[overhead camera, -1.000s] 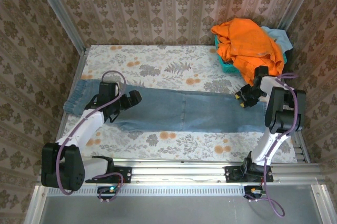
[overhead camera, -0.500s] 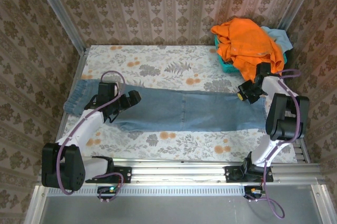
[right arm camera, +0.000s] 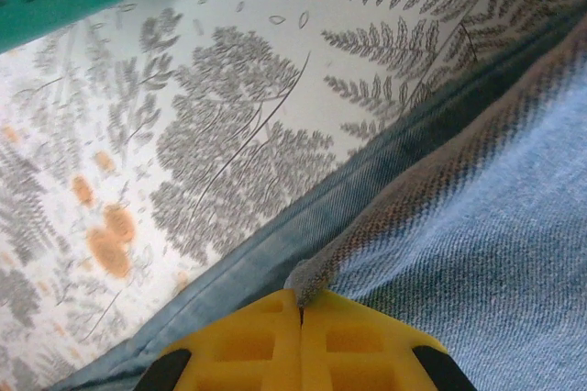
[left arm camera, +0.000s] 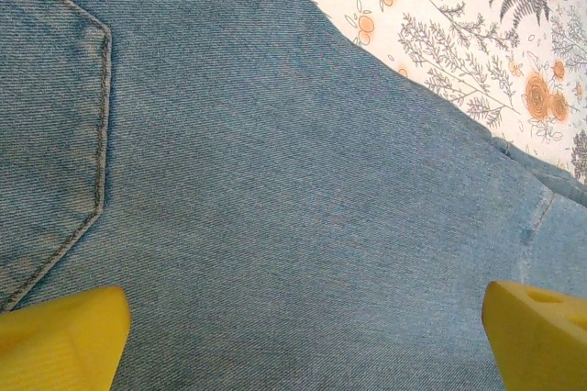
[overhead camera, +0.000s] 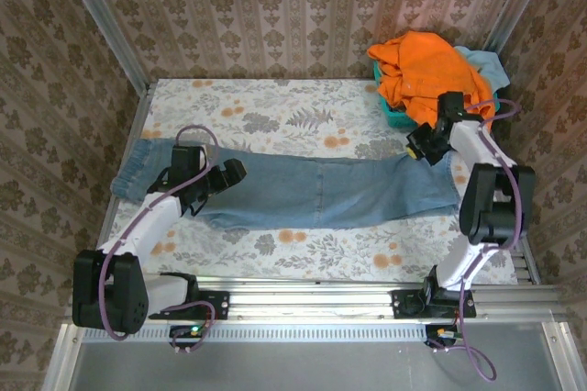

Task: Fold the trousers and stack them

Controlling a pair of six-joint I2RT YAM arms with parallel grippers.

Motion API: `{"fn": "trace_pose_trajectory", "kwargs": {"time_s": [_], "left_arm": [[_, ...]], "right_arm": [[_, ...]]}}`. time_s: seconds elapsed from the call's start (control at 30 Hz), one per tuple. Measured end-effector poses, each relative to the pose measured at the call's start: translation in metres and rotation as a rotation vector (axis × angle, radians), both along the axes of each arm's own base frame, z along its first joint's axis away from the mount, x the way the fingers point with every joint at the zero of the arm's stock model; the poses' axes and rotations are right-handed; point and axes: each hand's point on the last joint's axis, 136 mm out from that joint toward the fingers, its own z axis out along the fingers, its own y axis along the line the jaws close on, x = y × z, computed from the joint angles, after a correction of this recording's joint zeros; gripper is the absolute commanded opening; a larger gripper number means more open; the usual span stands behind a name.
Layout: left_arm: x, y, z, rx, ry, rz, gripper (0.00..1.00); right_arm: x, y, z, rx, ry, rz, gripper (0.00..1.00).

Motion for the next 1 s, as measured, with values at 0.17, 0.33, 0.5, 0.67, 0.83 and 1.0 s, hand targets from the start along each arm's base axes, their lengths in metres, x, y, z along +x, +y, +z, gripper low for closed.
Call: {"fn": "trace_pose_trajectory", "kwargs": {"time_s": [0.17, 0.33, 0.5, 0.67, 0.83, 1.0], "left_arm": [[0.001, 0.002, 0.002, -0.001, -0.007, 0.005, 1.0], [0.003, 0.002, 0.0, 0.005, 0.006, 0.009, 1.0], [0.034, -0.007, 0.006, 0.056, 0.009, 0.004, 1.0], [0.087, -0.023, 0.01, 0.11, -0.003, -0.008, 0.98], [0.133, -0.037, -0.015, 0.113, 0.034, -0.014, 0.97], [0.142, -0.023, -0.069, 0.085, 0.137, 0.038, 0.95]], "right_arm": [[0.001, -0.003, -0.036, -0.006, 0.09, 0.014, 0.44], [-0.002, -0.004, -0.023, -0.03, 0.058, 0.024, 0.53], [-0.027, -0.011, 0.011, -0.099, -0.009, 0.025, 0.54], [-0.062, -0.028, -0.001, -0.108, 0.031, -0.029, 0.53], [-0.083, -0.028, -0.035, -0.09, 0.118, -0.036, 0.52], [-0.094, -0.035, -0.058, -0.078, 0.158, -0.065, 0.5]]}}
